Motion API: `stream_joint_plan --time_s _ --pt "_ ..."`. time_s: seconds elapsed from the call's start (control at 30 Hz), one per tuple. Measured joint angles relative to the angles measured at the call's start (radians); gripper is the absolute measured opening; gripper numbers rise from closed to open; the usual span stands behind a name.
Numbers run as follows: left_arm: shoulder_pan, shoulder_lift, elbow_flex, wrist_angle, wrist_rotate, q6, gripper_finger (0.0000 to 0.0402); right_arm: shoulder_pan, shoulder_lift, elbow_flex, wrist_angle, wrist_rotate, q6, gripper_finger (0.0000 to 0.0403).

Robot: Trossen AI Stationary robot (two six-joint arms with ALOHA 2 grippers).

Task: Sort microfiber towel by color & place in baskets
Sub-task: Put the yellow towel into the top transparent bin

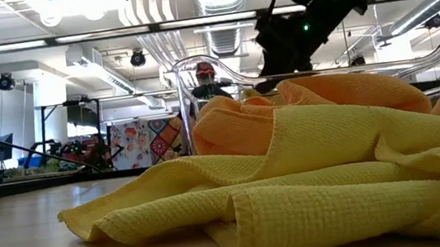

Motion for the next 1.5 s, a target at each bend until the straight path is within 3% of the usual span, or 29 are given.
stream_joint_plan --time_s 0.5,1.07,1.2,1.33,1.5 --pt "0.000 0.000 0.000 -0.001 0.000 -0.003 0.0191 -0.006 0.170 0.004 0.077 -0.061 -0.008 0.0043" --pt "0.021 0.058 0.001 0.012 0.007 -0.011 0.0191 -0.006 -0.057 -0.002 0.011 -0.046 -0.021 0.0076" --pt "0.068 0.100 0.001 0.042 0.174 0.020 0.0191 -0.005 -0.110 -0.002 -0.016 -0.050 -0.020 0.0076" --pt "0.125 0.161 0.001 0.136 0.343 0.147 0.0191 -0.006 -0.151 -0.002 -0.037 -0.049 -0.021 0.0076" --pt "0.221 0.239 0.001 0.184 0.423 0.244 0.0191 -0.006 -0.164 -0.002 -0.050 -0.049 -0.063 0.0071"
